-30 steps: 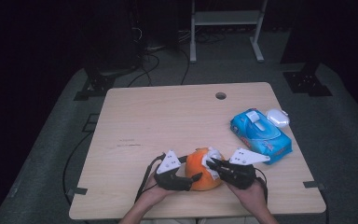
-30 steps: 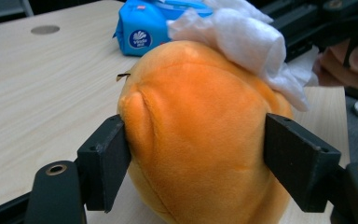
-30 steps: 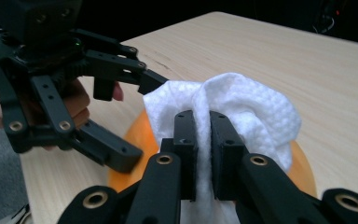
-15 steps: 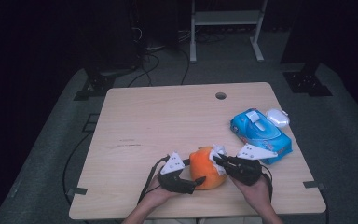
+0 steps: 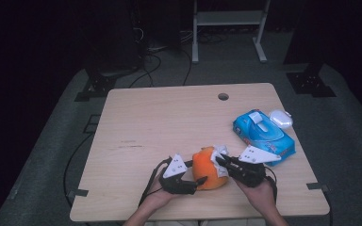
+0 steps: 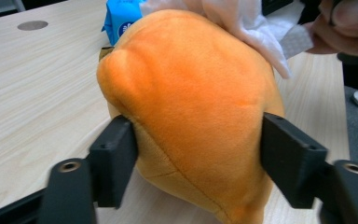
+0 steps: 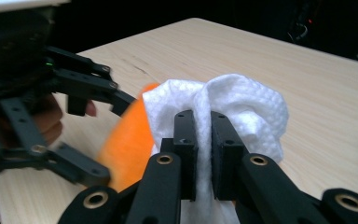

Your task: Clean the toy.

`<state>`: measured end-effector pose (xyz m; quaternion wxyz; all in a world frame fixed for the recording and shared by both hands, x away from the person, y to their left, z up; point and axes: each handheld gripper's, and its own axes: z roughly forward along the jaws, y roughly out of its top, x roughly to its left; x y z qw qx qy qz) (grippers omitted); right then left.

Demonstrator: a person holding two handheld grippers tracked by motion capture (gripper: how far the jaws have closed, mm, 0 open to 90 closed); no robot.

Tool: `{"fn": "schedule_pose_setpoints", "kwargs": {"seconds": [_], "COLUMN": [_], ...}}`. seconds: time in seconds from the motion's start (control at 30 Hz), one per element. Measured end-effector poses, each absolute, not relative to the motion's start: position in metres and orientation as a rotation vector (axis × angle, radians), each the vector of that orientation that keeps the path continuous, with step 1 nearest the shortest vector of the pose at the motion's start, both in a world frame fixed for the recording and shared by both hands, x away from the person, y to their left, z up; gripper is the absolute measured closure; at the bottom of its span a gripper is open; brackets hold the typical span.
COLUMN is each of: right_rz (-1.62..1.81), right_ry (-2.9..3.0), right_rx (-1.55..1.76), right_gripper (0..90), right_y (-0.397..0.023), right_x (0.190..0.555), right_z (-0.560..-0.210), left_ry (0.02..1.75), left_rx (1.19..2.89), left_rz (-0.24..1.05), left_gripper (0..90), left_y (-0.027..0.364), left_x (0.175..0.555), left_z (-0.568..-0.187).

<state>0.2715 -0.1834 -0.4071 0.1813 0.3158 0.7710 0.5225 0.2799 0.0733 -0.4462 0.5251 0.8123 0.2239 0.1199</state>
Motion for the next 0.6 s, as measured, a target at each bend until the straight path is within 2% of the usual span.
{"fn": "schedule_pose_setpoints", "kwargs": {"seconds": [0.1, 0.33, 0.6], "right_rz": [1.479, 1.429, 1.454], "right_ry": [2.179, 2.287, 2.159], "right_rx": [0.882, 0.655, 0.894], "right_gripper": [81.9, 81.9, 81.8], "right_y": [-0.181, -0.136, -0.182], "right_x": [0.269, 0.248, 0.271], "right_z": [-0.409, -0.406, -0.404], "left_ry": [0.545, 0.465, 0.474], "left_rx": [1.944, 1.978, 1.983], "left_rz": [0.294, 0.395, 0.371], "left_gripper": [26.3, 32.1, 31.2], "left_y": [0.070, 0.062, 0.068], "left_x": [0.279, 0.267, 0.271], "left_z": [-0.445, -0.441, -0.445]}}
